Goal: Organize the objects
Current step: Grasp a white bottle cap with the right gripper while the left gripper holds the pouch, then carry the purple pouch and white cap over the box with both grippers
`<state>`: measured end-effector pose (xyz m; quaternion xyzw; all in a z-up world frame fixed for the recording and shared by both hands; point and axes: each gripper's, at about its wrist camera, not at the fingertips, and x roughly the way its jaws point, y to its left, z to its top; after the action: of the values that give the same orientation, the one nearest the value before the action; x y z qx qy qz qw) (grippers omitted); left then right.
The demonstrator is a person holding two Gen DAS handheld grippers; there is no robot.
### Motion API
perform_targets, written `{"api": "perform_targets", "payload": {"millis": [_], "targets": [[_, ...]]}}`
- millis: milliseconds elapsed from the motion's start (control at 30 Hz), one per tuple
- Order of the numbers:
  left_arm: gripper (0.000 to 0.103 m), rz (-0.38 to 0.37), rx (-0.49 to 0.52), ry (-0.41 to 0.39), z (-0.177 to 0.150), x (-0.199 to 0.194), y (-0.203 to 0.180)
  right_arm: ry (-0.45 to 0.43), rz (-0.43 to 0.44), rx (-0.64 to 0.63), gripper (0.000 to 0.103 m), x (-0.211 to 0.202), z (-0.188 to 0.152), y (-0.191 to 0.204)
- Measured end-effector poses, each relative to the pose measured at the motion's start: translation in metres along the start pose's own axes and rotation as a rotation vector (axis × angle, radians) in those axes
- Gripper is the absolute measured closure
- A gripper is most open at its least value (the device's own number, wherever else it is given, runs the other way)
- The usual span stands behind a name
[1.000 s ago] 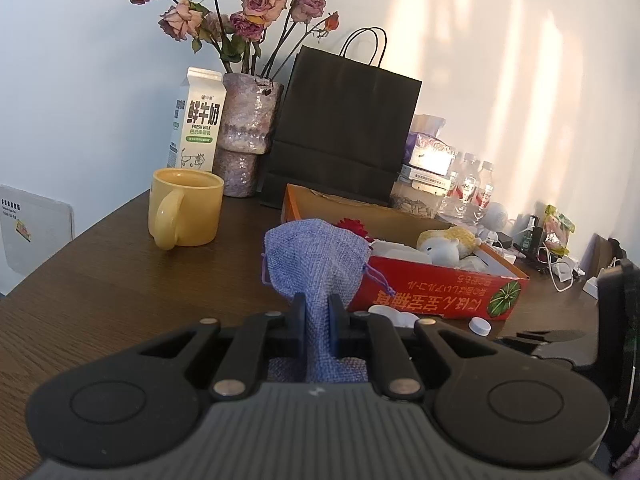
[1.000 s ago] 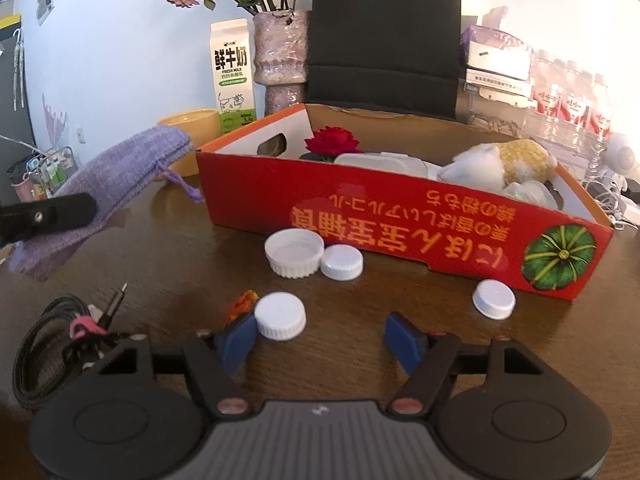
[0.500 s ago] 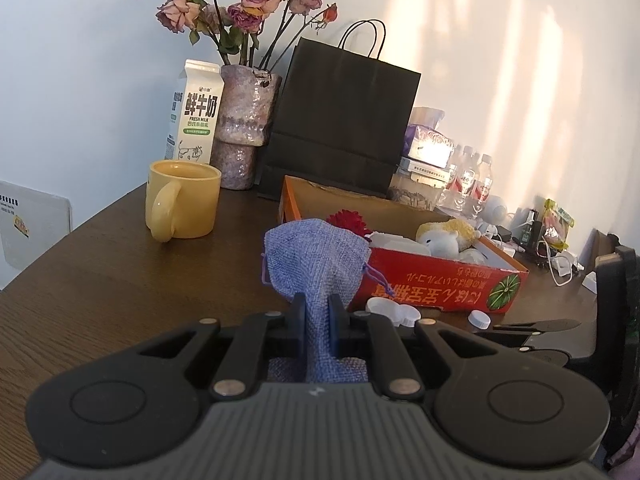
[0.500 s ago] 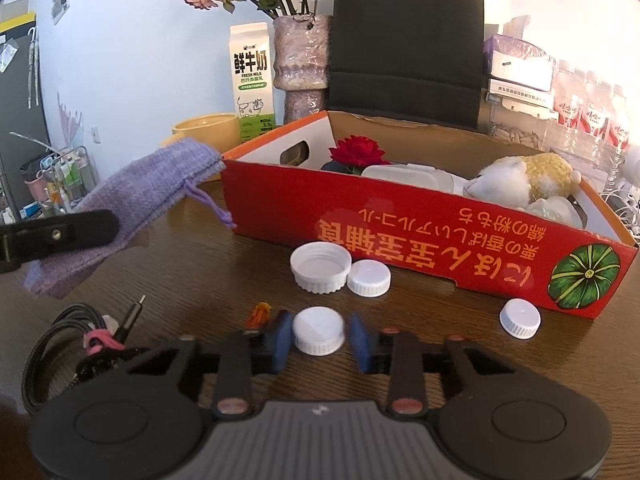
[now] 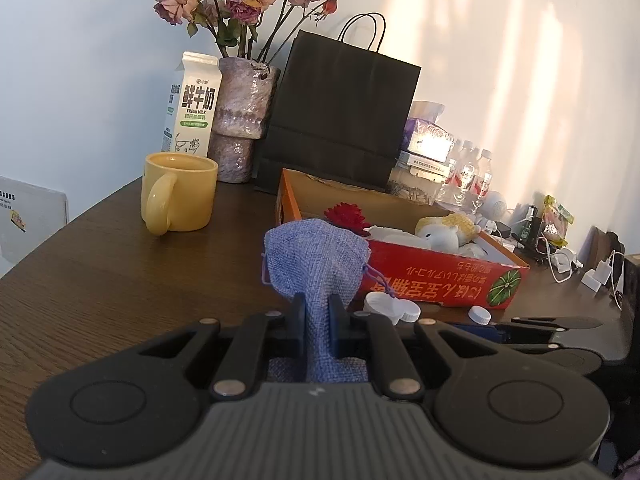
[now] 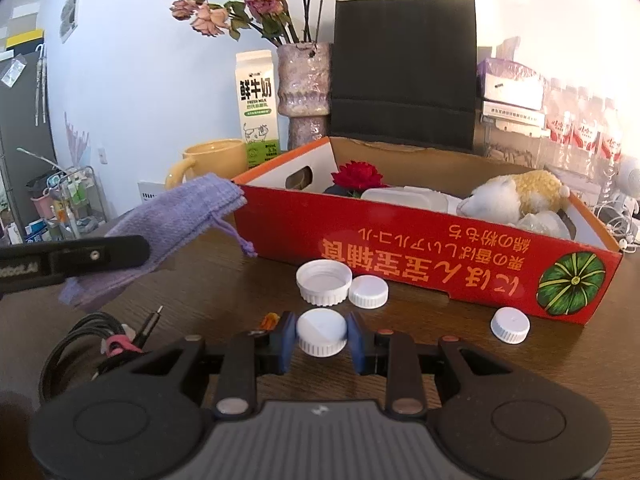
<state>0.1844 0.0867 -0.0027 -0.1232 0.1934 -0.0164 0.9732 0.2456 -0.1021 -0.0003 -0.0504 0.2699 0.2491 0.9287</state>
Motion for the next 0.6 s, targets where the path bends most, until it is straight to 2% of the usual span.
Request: {"api": "perform_targets", "payload": {"millis": [300, 600], "targets": [[0.091, -0.014, 0.036, -0.055, 0.017, -0.009, -0.028, -0.081, 0.000, 0.026, 0.076, -0.023, 0.010, -0.009], [0.091, -0.028, 0.042, -0.088, 0.051, 0.010, -0.054, -0.154, -0.032, 0.013, 0.076, -0.040, 0.039, -0.027]]}}
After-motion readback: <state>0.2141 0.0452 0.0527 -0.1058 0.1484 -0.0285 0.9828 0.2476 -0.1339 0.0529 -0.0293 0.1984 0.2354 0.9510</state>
